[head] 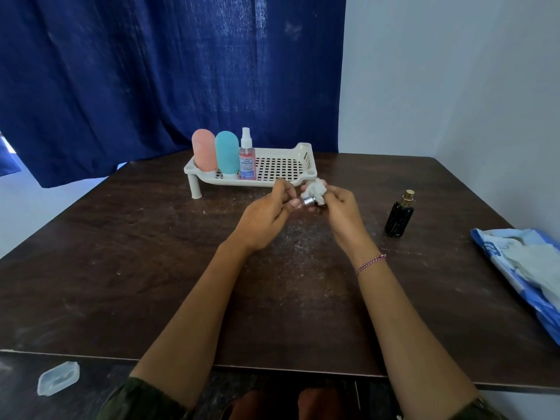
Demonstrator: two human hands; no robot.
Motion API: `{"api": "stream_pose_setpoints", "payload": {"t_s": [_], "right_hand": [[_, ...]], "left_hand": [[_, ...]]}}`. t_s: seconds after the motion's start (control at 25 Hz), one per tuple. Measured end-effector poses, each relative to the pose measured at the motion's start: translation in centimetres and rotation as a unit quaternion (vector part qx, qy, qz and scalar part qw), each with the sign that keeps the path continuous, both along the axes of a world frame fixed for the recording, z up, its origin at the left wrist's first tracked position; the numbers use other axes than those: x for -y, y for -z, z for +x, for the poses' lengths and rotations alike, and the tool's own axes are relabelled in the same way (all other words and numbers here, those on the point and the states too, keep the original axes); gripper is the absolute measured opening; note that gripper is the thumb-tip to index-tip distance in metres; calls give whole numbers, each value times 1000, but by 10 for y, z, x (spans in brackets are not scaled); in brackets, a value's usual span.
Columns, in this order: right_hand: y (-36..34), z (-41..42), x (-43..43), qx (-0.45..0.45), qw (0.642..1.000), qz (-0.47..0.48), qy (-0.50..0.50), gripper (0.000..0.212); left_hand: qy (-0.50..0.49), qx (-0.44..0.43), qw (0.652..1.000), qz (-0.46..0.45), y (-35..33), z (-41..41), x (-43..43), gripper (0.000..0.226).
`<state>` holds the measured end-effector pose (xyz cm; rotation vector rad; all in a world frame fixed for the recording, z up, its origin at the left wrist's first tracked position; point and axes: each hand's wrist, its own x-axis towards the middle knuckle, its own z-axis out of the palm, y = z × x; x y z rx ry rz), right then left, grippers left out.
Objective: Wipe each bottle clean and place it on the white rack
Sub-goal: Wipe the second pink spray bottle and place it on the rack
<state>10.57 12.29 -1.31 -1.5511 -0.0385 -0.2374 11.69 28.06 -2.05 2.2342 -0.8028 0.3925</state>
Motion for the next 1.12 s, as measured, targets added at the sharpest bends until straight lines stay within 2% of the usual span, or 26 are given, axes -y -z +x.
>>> {"api": "stream_pose_setpoints", "payload": {"t_s": [0.08,0.12,0.28,0.52,0.72,0.92,1.04,1.12], "right_hand": [[-3,-3,-2,-10,989,141,-43,25],[-5,-4,-3,-9,982,180,-58,24],[-4,-2,-7,-4,969,234,-77,25],[1,2,-9,9,979,199,-49,25],[1,1,-10,1,972,227,-66,23],[5,2,-22,30,983,175,-49,20],[6,3,-21,33,989,141,-26,20],[8,4,-20,32,994,103,-24,21]], "left_hand": [[-1,-21,998,-55,0,2,-2,9],[0,-35,996,-82,1,3,-2,11],[10,-102,979,-176,1,4,0,15],[35,-167,953,-251,3,4,5,15],[50,-217,927,-303,4,8,5,16],[38,-243,907,-341,6,15,1,15],[53,-258,908,-325,7,17,2,34],[51,-264,908,-321,6,16,2,37]]}}
